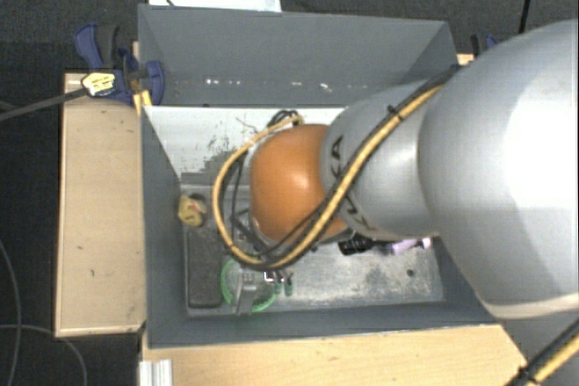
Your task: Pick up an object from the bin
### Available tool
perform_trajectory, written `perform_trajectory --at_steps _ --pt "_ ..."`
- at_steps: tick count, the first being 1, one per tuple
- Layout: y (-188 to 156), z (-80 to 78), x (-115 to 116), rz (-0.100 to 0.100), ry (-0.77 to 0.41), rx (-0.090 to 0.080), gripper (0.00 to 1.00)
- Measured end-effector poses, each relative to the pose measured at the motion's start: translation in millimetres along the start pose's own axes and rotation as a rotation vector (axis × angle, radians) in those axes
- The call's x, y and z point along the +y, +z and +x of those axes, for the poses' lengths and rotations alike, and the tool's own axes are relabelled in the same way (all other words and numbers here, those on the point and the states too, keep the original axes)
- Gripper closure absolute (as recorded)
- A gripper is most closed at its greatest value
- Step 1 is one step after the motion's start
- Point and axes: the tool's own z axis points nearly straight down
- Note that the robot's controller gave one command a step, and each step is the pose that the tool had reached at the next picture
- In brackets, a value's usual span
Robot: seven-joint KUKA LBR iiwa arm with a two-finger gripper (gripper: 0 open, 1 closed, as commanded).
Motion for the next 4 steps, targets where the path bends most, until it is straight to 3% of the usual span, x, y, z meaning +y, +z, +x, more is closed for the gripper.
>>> perform_trajectory --at_steps 1,2,3,4 --pt "26 2.3 -8 -0.002 -0.059 0.003 0.00" --pt "25 -12.7 -9 0.001 0.093 0.007 0.00" --pt "17 -15.3 -19 0.002 0.146 0.004 0.00" --pt "20 -8.5 -15 0.004 0.213 0.004 0.00"
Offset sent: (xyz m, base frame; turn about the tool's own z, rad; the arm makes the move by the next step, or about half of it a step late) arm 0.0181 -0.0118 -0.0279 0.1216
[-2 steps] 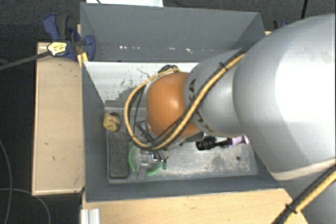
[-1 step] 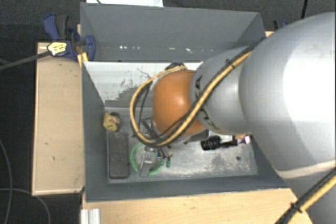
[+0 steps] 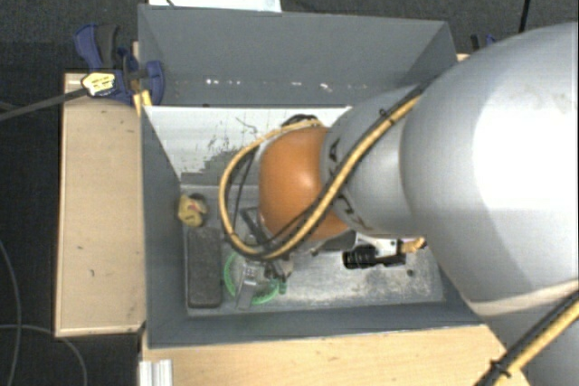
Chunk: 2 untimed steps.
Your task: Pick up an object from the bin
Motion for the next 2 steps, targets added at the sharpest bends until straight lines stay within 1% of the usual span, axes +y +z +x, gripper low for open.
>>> perform_trajectory --at_steps 1,2 --pt "-17.0 -44.7 -18.5 -0.001 0.046 0.004 0.00" --pt "-18.3 -51.3 -15.7 0.000 0.077 -0.009 0.00"
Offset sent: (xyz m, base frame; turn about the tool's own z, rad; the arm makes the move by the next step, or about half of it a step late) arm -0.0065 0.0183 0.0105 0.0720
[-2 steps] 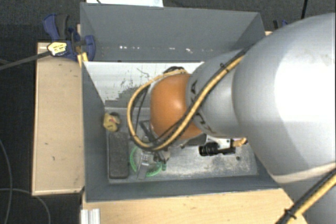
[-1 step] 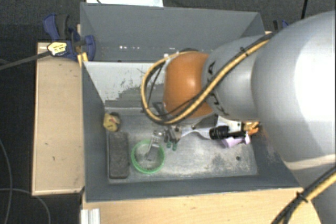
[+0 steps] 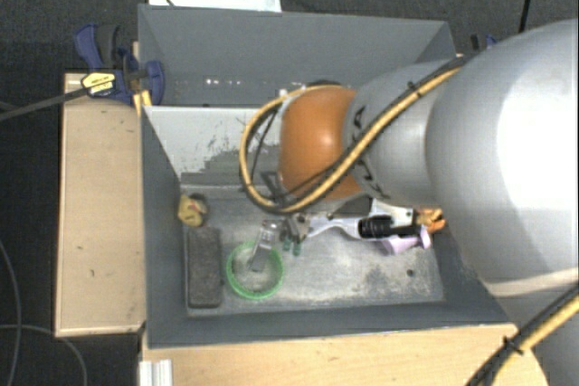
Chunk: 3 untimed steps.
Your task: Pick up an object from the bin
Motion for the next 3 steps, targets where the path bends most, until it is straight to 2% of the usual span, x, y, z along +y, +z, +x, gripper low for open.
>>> perform_trajectory --at_steps 1,2,3 --pt "1 40.7 13 -0.001 -0.171 0.013 0.00" --pt "7 41.5 19 -0.003 -0.403 0.011 0.00" --pt "9 31.3 -8 -0.002 -0.309 0.011 0.00"
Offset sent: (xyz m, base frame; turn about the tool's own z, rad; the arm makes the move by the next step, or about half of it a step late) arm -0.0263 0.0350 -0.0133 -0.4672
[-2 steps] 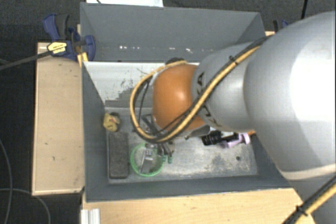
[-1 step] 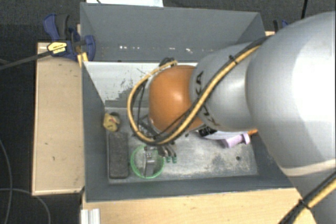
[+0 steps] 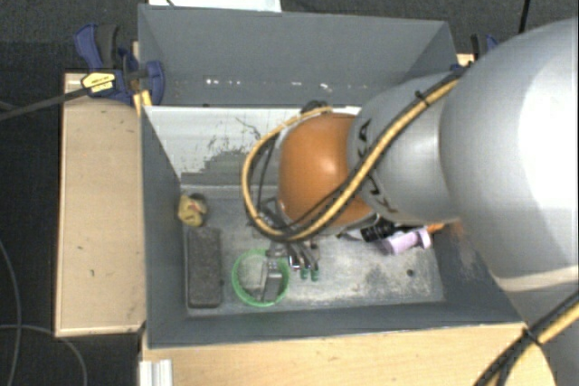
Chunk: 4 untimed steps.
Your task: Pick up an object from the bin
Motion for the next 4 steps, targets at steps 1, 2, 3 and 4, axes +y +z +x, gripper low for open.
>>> perform_trajectory --at_steps 1,2,3,4 --pt "0 -17.1 -13 0.000 0.206 0.000 0.00" --pt "-2 -6.4 -44 0.001 0.011 -0.001 0.00" --pt "-19 6.8 -50 0.003 0.186 0.002 0.00" --pt "-7 16.2 -35 0.001 0.168 -0.002 0.00"
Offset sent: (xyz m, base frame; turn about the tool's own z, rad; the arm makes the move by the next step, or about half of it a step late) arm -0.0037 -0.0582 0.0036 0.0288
